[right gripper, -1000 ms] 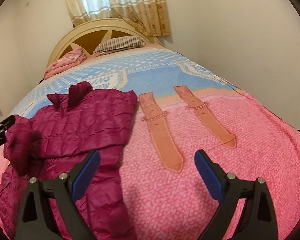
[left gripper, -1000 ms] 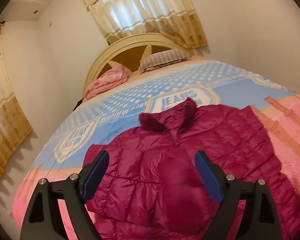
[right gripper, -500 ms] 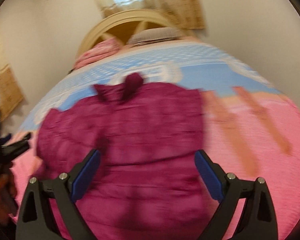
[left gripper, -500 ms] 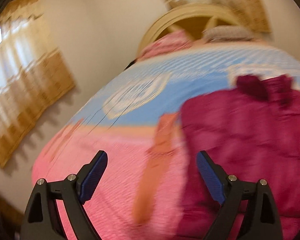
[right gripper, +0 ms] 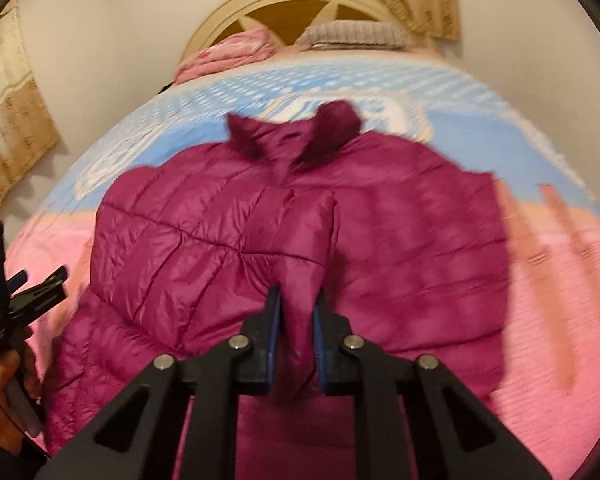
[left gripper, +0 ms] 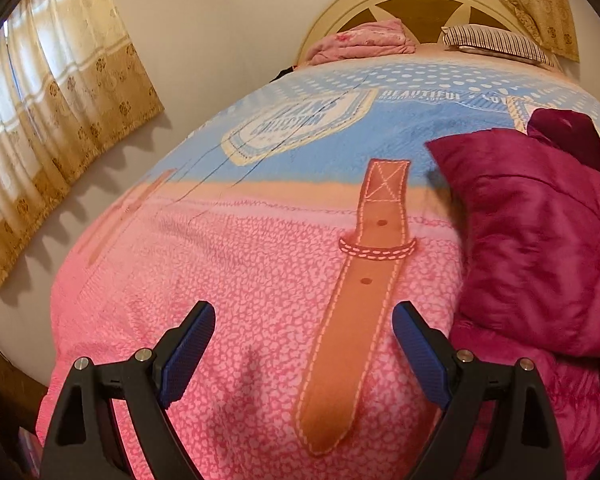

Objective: Fold large clothes
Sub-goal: 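Grasp the middle of the jacket hem with the right tool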

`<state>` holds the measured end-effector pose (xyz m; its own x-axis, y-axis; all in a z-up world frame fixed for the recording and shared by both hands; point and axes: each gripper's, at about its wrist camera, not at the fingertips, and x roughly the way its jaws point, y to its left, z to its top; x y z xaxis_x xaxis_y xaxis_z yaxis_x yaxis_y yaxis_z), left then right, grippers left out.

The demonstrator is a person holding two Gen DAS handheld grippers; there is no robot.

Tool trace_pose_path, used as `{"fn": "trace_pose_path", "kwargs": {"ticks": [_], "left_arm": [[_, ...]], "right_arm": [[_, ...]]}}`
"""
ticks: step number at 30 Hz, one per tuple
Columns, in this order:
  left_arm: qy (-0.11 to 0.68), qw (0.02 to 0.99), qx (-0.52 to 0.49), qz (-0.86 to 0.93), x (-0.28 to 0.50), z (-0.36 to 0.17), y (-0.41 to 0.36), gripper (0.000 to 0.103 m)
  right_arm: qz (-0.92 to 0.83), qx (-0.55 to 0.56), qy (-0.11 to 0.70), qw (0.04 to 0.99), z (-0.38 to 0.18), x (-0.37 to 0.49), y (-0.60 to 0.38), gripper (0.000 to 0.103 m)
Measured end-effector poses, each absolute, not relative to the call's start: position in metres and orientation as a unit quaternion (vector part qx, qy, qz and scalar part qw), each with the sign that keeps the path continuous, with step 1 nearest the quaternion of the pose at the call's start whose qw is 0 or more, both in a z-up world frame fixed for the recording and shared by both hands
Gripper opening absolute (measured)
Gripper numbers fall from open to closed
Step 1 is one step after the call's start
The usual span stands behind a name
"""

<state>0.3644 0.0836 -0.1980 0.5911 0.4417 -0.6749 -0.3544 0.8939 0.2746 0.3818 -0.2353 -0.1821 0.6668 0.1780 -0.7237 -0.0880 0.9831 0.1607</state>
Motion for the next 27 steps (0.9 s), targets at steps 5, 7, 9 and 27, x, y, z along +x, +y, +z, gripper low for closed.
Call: {"fn": "trace_pose_path", "kwargs": {"ticks": [5, 7, 9, 27], "left_arm": [[0.397, 0.89, 0.058, 0.218, 0.371, -0.195, 0.079, 0.091], [0.396, 0.891, 0.057, 0.213, 0.372, -0.191, 0.077, 0.091], [0.39, 0.895, 0.054, 0.208, 0.37, -0.183, 0.076, 0.091], [0.358, 0.917, 0.065, 0.166, 0.43, -0.138, -0.034, 0.091]], "right_arm": [[0.032, 0.062, 0.427, 0.902, -0.192, 0.397, -0.261, 0.028], [0.019, 0.06, 0.436, 0.898, -0.206, 0.399, -0.267, 0.038], [0.021, 0.07, 0.43, 0.9, -0.206, 0.393, -0.271, 0.047], [0.003, 0.103, 0.349, 0.931, -0.162, 0.406, -0.266, 0.024]]}}
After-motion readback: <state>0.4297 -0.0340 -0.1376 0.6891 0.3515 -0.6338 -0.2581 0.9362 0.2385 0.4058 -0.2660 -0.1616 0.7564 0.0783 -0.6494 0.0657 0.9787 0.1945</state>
